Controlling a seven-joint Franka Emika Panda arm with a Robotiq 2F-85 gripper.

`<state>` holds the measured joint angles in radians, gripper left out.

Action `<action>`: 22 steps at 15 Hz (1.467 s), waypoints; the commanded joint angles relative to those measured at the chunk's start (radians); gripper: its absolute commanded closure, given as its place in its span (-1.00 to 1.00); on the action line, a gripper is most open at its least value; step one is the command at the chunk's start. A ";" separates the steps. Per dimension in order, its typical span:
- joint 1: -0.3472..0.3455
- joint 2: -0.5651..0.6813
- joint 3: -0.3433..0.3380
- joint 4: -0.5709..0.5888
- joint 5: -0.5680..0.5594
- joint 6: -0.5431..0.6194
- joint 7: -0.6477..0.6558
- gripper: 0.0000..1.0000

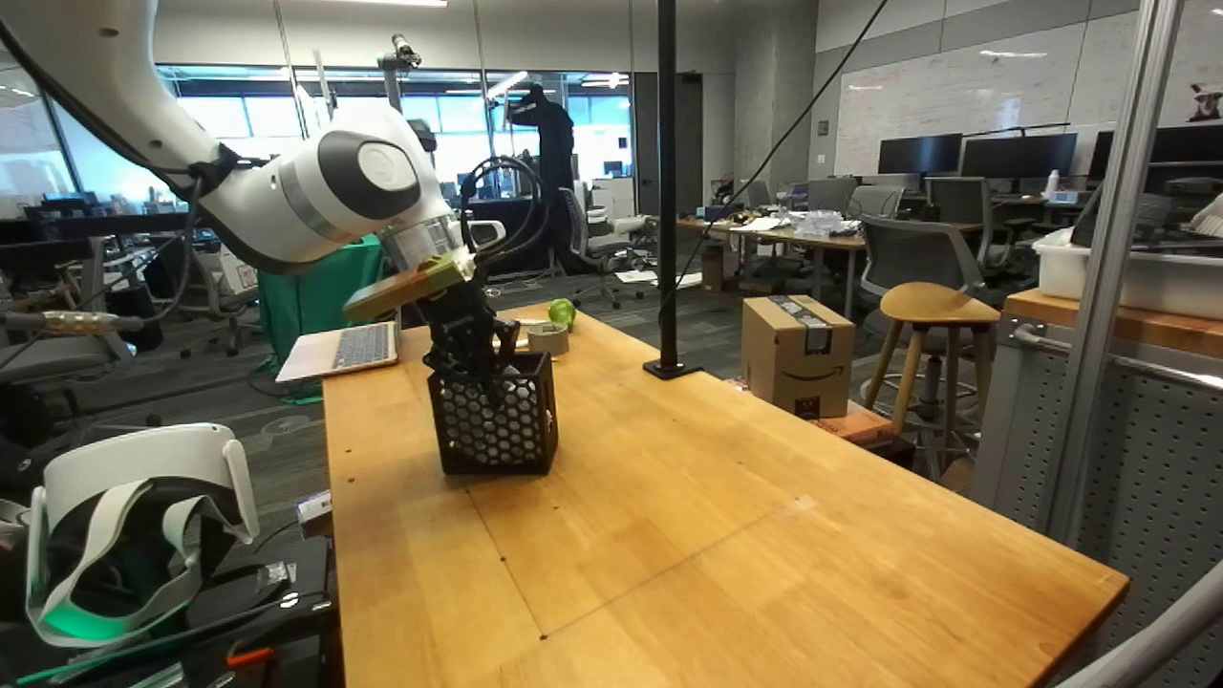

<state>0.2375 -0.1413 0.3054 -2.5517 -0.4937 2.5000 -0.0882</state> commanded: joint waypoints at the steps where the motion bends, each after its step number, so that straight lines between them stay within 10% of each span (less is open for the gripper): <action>1: 0.024 0.031 -0.007 0.012 0.065 -0.006 -0.062 0.91; 22: -0.010 0.256 -0.058 0.170 0.309 -0.082 -0.239 0.91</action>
<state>0.2411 0.0381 0.2643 -2.4038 -0.2247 2.4181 -0.2884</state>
